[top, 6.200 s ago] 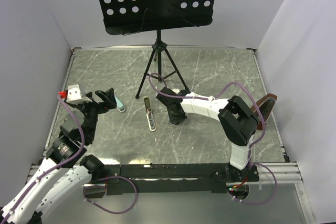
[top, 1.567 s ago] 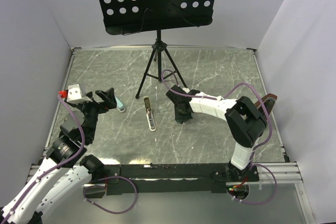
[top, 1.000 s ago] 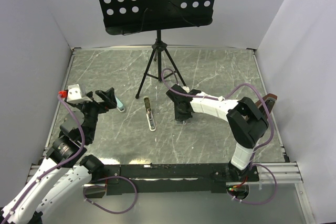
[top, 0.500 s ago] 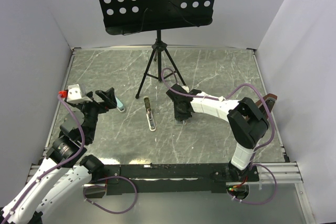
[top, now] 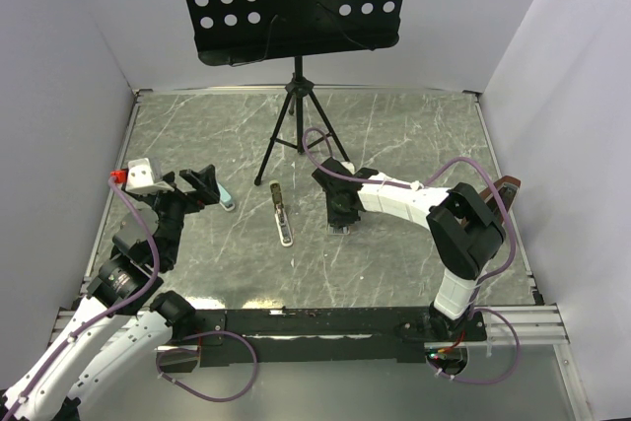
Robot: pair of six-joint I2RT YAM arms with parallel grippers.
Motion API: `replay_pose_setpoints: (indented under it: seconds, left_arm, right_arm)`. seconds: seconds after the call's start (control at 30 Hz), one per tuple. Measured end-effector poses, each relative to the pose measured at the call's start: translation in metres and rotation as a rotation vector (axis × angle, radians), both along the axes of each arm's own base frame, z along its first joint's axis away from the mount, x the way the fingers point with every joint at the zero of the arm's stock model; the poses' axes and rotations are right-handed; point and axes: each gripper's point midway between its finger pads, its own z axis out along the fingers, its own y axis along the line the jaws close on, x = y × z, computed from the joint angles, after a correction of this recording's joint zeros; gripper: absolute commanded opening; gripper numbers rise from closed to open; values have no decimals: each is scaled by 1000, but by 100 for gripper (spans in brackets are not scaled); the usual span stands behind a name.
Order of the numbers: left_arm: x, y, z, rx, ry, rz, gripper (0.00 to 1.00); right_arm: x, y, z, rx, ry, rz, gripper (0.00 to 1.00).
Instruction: Load the staples into the stapler
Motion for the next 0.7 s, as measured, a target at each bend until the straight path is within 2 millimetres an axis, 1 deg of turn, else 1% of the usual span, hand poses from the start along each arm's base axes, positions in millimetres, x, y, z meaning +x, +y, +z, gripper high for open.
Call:
replay_pose_setpoints:
  seconds: [0.1, 0.43, 0.7]
  left_arm:
    - [1, 0, -1, 2, 3, 0, 99]
    - [1, -1, -2, 5, 7, 1, 100]
    - [2, -1, -2, 6, 9, 1, 99]
  right_arm:
    - [-1, 0, 0, 1, 3, 3, 22]
    - [-2, -1, -1, -5, 11, 9, 30]
    - [-3, -1, -3, -8, 15, 11, 30]
